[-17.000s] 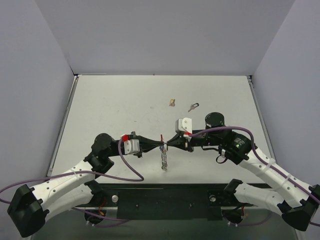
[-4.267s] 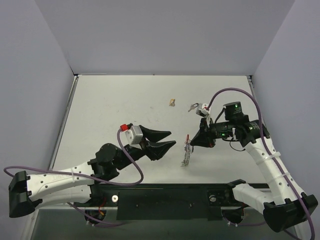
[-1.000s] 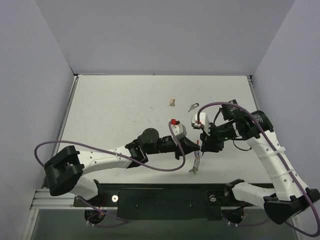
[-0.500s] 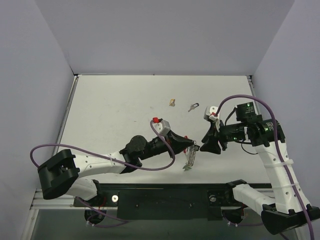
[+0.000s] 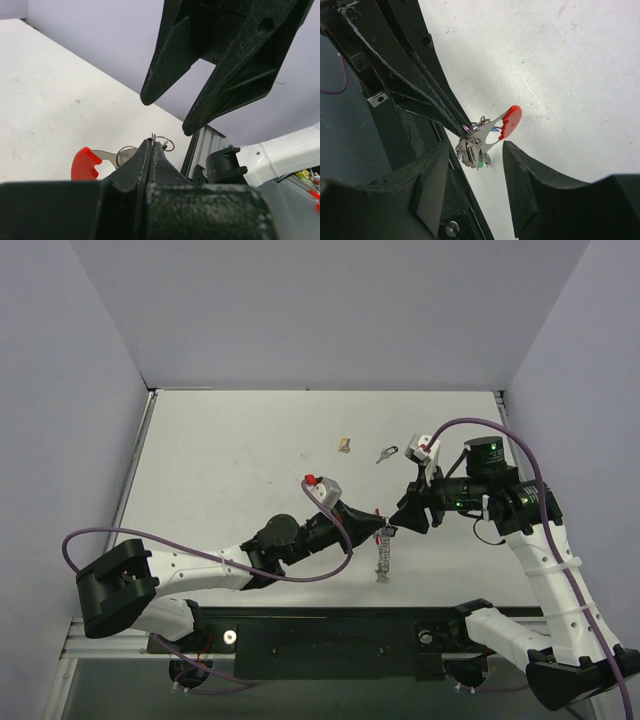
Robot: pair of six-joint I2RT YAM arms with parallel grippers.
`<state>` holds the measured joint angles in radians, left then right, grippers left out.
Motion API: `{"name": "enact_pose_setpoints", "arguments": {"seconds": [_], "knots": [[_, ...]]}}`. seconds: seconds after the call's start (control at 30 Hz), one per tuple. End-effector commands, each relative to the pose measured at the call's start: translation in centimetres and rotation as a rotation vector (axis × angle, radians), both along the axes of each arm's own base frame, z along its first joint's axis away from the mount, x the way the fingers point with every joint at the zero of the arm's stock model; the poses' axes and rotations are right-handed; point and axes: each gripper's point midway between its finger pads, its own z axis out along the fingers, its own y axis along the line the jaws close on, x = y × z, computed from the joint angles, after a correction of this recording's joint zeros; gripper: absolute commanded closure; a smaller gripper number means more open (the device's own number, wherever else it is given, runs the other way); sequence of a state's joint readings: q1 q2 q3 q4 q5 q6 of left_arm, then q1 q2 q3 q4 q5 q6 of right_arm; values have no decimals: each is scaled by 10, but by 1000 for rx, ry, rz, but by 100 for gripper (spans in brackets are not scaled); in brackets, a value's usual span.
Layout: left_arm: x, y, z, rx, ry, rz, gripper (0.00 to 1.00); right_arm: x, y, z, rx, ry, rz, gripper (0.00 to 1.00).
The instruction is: Put the keys on the keyring
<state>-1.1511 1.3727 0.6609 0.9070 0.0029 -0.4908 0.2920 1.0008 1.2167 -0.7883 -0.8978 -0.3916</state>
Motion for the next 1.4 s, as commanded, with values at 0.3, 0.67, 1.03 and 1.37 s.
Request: {"name": "enact_pose_setpoints", "arguments": {"seconds": [0.3,0.67,1.03,1.37], "knots": [[8,4,54,-133,-21,53,100,10,5,-18,-20,28,-83,57],[10,7,52,-125,-19,70,100,15,-2,-18,-47,5,-124,70],[7,8,54,-127,-24,61,100,-4,10,-14,11,29,6,92],[15,24,62,-216,25,128,100,-7,10,-24,-15,23,31,100]]}}
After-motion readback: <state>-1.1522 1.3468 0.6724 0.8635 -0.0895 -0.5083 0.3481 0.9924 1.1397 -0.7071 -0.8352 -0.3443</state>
